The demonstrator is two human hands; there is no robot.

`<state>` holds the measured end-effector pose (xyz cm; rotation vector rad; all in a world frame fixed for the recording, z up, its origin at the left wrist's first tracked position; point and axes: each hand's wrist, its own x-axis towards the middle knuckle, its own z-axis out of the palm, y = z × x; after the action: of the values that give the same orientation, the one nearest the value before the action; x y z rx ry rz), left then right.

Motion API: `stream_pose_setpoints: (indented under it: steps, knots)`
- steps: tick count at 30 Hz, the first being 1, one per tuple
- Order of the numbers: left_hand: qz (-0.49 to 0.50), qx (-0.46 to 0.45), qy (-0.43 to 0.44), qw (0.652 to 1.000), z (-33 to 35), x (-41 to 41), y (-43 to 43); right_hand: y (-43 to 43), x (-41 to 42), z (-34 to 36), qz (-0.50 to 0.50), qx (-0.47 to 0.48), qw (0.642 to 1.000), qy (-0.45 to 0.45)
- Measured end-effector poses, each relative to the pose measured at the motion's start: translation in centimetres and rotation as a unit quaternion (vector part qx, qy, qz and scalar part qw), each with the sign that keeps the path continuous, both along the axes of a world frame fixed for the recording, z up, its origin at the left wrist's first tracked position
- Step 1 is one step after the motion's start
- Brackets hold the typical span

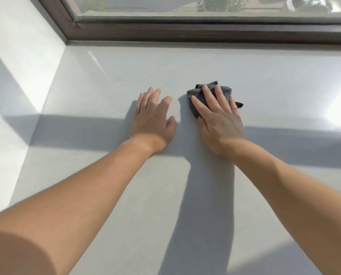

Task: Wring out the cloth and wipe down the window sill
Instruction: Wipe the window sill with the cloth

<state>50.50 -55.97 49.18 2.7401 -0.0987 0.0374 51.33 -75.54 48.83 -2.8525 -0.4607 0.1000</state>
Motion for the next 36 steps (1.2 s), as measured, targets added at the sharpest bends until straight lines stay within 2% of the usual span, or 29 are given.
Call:
stream_pose_setpoints:
  steps: [2,5,7,9,12,14,16,19,20,21,25,27,29,33,36]
  knots:
    - [-0.011,0.004,0.013,1.000,-0.1,1.1,0.3,-2.1,2.4,-0.1,-0.026,0.011,1.000,-0.007]
    - [-0.024,0.031,0.028,0.999,-0.5,1.9,0.7,-4.4,6.9,0.1,-0.195,0.010,0.981,0.011]
    - [-0.025,0.042,0.024,0.999,-0.7,2.3,0.8,-3.3,9.2,0.2,-0.252,-0.015,0.967,0.015]
    - [-0.023,0.047,0.015,0.999,-0.8,2.7,0.8,-0.2,9.9,0.3,-0.214,-0.016,0.977,0.010]
    - [-0.020,0.065,0.001,0.998,-0.8,3.1,0.9,3.6,9.2,-0.2,-0.029,-0.009,1.000,-0.009]
    - [-0.018,0.064,0.000,0.998,-0.6,3.3,1.0,2.8,10.7,0.2,0.040,-0.001,0.999,-0.002]
    - [-0.021,0.059,0.004,0.998,-0.4,3.2,1.0,0.6,13.1,0.6,-0.007,-0.002,1.000,0.000]
    - [-0.026,0.059,0.009,0.998,0.1,3.3,0.7,-0.4,15.6,1.2,-0.202,0.008,0.979,0.001]
    - [-0.025,0.059,0.008,0.998,0.3,3.4,0.6,1.0,15.8,1.2,-0.223,0.001,0.975,-0.008]
    - [-0.025,0.062,0.007,0.998,0.4,3.6,0.5,2.6,15.7,1.1,-0.204,-0.001,0.979,-0.014]
    - [-0.031,0.083,0.012,0.996,0.6,3.4,0.5,6.7,14.5,0.9,0.004,-0.005,1.000,-0.017]
    - [-0.031,0.077,0.010,0.997,0.8,3.3,0.8,5.6,14.9,1.1,0.031,-0.005,0.999,-0.015]
    - [-0.031,0.070,0.008,0.997,0.8,3.1,1.0,2.6,15.3,1.1,0.009,-0.009,1.000,-0.022]
    - [-0.035,0.076,0.016,0.996,0.9,2.9,0.9,-6.4,15.9,1.9,-0.161,0.002,0.987,-0.007]
    - [-0.037,0.084,0.015,0.996,1.0,3.0,0.8,-6.0,16.0,1.9,-0.231,-0.005,0.973,-0.004]
